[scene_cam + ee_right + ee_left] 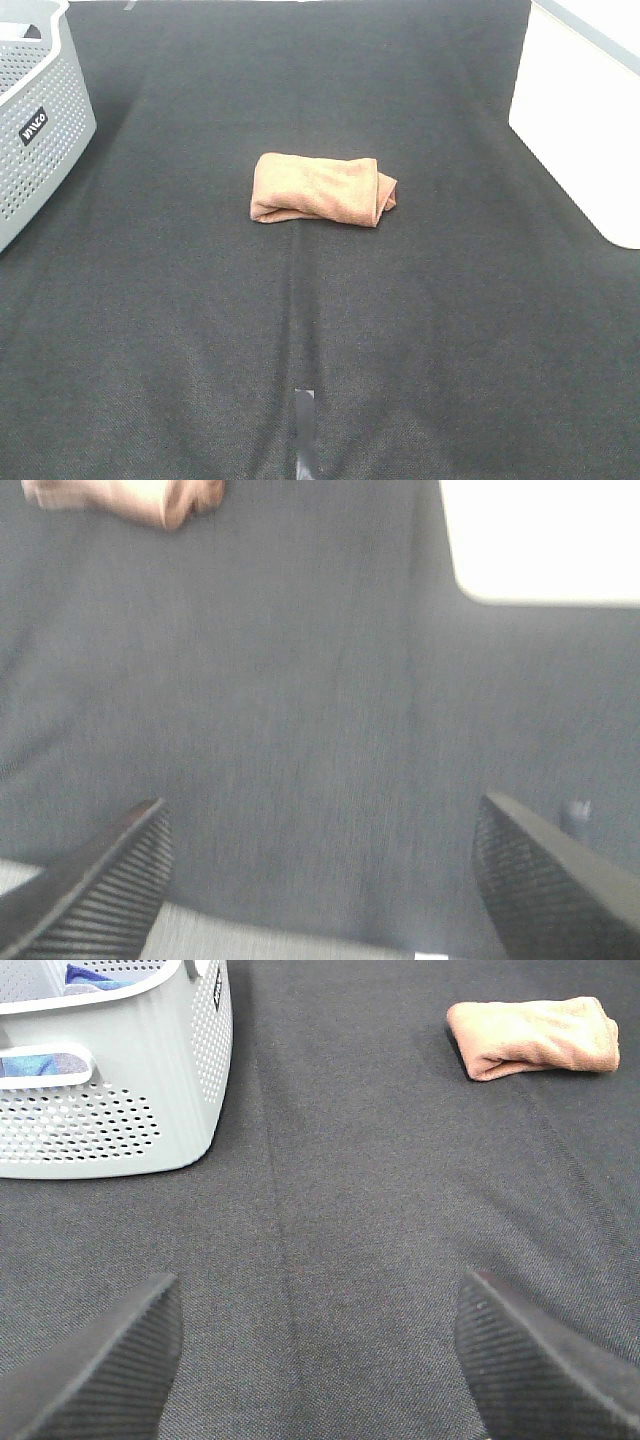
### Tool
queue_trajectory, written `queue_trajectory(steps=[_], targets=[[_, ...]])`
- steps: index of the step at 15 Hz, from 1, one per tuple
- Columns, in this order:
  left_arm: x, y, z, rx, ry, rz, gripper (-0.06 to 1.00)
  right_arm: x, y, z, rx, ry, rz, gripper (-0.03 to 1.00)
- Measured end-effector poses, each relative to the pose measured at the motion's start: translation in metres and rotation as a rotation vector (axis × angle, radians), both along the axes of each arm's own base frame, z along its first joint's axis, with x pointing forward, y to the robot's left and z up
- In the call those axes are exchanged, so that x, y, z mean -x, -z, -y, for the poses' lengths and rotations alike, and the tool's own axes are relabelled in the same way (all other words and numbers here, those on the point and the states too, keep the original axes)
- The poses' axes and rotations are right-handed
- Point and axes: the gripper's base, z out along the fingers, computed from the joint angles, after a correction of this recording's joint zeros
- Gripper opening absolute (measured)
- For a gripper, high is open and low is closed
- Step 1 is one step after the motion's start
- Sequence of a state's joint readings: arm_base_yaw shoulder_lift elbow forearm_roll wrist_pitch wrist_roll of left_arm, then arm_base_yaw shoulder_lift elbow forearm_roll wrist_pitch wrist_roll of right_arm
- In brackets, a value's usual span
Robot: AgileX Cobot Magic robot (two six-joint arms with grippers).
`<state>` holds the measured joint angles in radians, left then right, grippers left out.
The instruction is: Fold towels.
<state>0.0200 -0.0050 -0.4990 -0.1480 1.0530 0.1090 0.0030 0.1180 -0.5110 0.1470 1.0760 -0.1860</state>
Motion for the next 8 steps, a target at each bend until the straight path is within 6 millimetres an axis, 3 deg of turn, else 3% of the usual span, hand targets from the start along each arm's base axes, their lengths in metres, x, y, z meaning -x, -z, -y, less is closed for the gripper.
queue_trajectory(steps=[4, 8], targets=[[0.000, 0.000, 0.000, 0.002, 0.001, 0.000, 0.73, 0.016, 0.000, 0.000, -0.002, -0.001, 0.111, 0.78], [0.000, 0.000, 0.000, 0.002, 0.001, 0.001, 0.73, 0.019, 0.000, 0.000, -0.006, -0.003, 0.126, 0.78]])
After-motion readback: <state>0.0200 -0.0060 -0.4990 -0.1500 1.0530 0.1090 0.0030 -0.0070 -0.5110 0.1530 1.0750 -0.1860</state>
